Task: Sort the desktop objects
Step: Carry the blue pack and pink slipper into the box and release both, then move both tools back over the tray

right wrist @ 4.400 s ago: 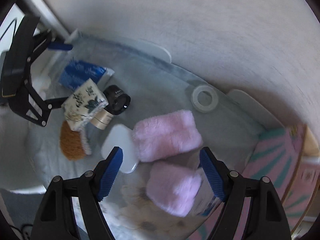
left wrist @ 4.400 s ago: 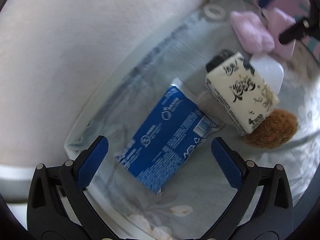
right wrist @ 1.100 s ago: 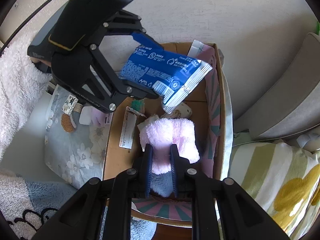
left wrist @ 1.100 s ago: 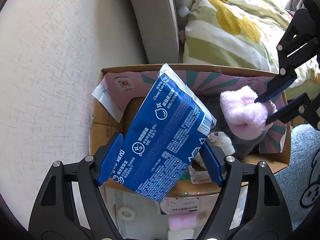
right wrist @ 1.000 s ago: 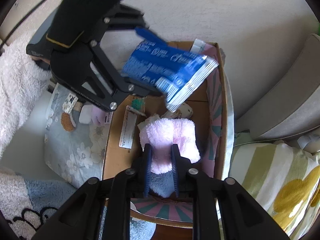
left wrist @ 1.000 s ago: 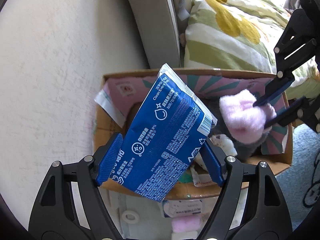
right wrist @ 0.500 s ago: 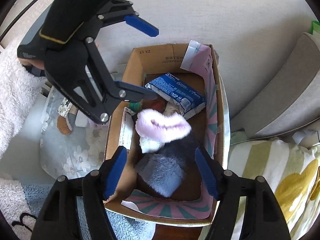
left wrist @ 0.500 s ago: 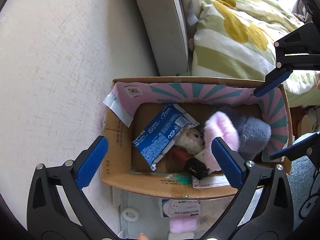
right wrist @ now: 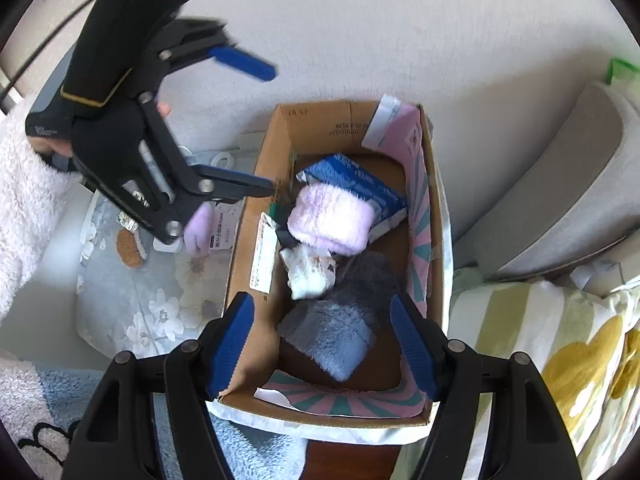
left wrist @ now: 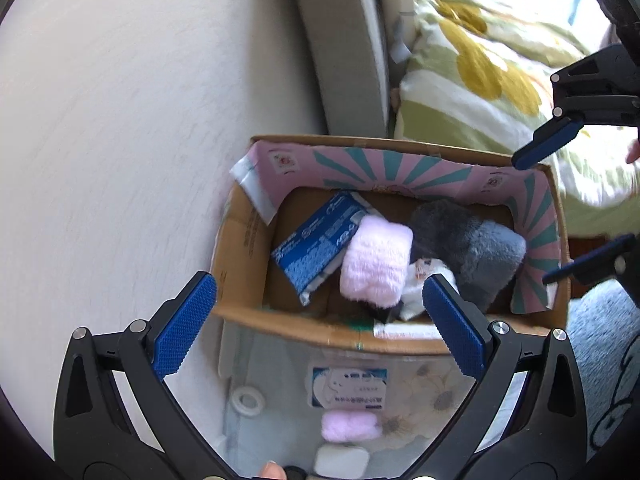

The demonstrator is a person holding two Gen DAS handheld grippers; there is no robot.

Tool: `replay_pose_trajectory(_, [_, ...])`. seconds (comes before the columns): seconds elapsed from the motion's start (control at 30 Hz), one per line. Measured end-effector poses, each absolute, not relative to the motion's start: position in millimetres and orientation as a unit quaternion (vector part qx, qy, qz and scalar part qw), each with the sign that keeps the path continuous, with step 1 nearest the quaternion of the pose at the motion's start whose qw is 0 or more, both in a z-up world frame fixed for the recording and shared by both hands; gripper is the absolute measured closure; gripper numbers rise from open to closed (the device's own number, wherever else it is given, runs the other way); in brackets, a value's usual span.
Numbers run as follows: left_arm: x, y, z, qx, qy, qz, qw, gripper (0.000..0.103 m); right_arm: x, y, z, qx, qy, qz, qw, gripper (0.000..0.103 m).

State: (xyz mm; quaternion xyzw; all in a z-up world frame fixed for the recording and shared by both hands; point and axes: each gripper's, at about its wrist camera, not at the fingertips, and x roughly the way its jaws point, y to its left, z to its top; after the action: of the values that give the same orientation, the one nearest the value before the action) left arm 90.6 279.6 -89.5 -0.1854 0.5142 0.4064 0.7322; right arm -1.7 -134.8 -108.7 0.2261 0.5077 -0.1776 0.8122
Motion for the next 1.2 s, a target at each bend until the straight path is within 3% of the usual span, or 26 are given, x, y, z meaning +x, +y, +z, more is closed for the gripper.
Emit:
replay_pose_trajectory(0.3, [-22, 210, -77, -0.302, 0.424, 0.529, 0.670, 0.000, 14, -120, -77, 0.228, 0.464, -0.161, 0.841, 0.036])
replay_pose_trajectory(0.67, [-111, 76, -55, -0.349, 0.326, 0.677, 0.560, 0.000, 81, -71, -62, 0.216, 0.417, -0.133, 0.873, 0.036])
replay_pose_trajectory(0.93, [-113, 14, -115, -0.431, 0.252, 0.714, 0.490, 0.001, 127, -32, -96, 0.205, 0.419, -0.121, 0.876, 0.036])
replay_pose_trajectory(1.2, [-90, 4, -186, -0.465, 0.172, 0.761, 0.419, 0.001, 146, -6, -155, 0.205, 0.413, -0.192, 0.866, 0.036])
